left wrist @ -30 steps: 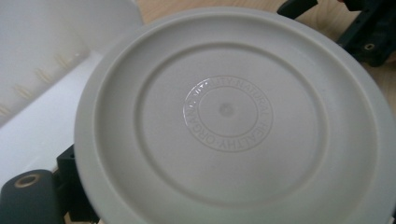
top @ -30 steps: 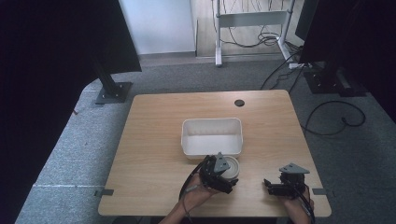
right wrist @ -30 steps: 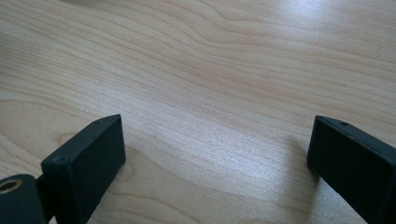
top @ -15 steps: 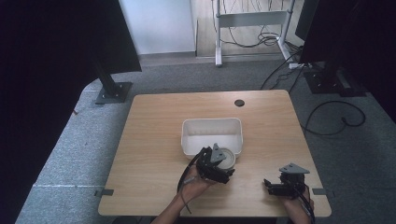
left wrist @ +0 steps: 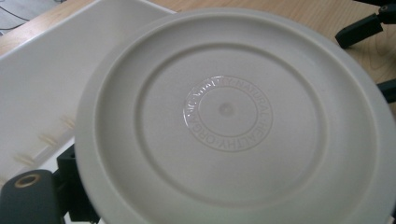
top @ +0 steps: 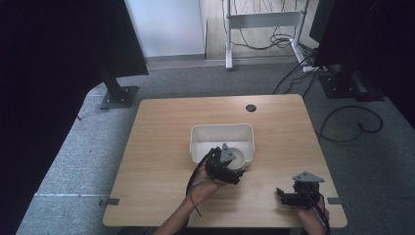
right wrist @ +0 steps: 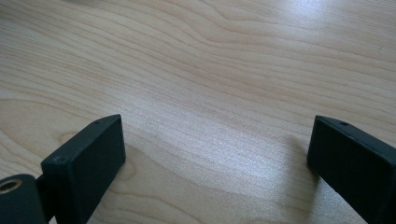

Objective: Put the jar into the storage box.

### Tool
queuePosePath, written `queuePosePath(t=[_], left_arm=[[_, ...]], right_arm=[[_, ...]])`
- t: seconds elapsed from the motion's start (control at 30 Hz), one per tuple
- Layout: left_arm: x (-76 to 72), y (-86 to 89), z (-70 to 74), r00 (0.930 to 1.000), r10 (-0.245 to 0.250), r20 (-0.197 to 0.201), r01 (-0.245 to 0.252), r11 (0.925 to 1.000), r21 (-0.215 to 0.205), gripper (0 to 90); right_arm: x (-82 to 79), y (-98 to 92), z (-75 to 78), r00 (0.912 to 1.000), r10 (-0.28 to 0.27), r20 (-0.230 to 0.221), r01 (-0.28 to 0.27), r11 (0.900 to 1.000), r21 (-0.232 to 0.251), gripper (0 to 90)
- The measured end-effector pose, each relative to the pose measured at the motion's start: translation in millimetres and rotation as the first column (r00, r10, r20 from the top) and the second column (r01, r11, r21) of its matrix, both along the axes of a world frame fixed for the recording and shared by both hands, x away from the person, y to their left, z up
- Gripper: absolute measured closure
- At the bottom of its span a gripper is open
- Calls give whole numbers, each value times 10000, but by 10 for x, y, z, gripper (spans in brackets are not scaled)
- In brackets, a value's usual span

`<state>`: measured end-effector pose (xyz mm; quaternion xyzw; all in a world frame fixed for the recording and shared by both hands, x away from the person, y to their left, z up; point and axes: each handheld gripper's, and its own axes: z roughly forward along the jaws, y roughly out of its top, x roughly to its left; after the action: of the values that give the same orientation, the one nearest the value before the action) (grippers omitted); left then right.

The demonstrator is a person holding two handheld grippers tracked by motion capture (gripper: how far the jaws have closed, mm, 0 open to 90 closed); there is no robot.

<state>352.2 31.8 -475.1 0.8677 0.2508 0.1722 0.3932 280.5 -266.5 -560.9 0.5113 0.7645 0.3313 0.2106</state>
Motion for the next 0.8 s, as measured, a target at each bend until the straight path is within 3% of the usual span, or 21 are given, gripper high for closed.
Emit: queuePosePath(t=[0.53, 0.8], left_arm=[[245, -26, 76, 9994, 345, 62, -343, 9991, -260, 100], [366, -69, 27, 9981, 609, 68, -607, 9977, -299, 100]], right_arm=[[-1, 0, 0, 10000, 2, 0, -2, 10000, 1, 39], [-1, -1, 0, 10000, 7, 0, -7, 10000, -3, 39]])
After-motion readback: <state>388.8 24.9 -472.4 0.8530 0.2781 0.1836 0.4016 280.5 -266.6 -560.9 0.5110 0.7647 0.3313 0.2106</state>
